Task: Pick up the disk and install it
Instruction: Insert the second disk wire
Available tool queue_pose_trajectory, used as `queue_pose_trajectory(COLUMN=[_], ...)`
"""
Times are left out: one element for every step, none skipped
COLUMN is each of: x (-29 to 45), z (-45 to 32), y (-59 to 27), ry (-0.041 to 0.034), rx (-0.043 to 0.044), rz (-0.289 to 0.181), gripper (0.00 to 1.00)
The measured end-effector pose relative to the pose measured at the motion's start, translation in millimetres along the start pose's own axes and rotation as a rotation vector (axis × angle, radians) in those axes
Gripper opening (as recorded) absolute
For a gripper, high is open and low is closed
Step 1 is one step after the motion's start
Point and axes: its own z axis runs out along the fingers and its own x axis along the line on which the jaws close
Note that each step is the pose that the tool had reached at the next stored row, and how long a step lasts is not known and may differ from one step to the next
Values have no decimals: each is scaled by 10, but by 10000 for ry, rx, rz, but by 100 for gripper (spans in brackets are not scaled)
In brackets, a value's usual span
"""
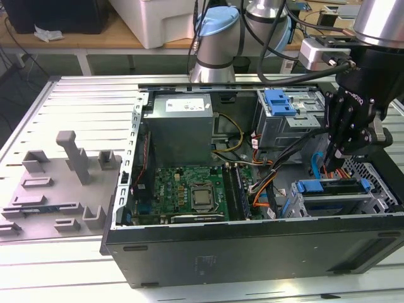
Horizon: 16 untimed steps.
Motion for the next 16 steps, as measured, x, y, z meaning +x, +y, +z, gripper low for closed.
queue_pose_trajectory(x=[0,0,0,0,0,0,0,0,0,1,2,4,7,9,13,28], z=[0,0,0,0,0,0,0,0,-1,-5,-16,-25,-43,-50,-55,-63], y=[0,0,0,0,0,0,0,0,0,0,0,0,0,0,0,-1], ry=[0,0,0,0,0,0,0,0,-2,-3,-1,-2,-14,-27,-62,-152], rx=[0,-1,-2,-2,-3,-4,-4,-4,-4,-4,-4,-4,-5,-5,-8,-14], rz=[3,7,12,15,21,26,27,28,28,27,28,28,28,28,28,28], gripper=[16,16,16,16,16,16,16,16,16,16,16,16,16,16,16,16])
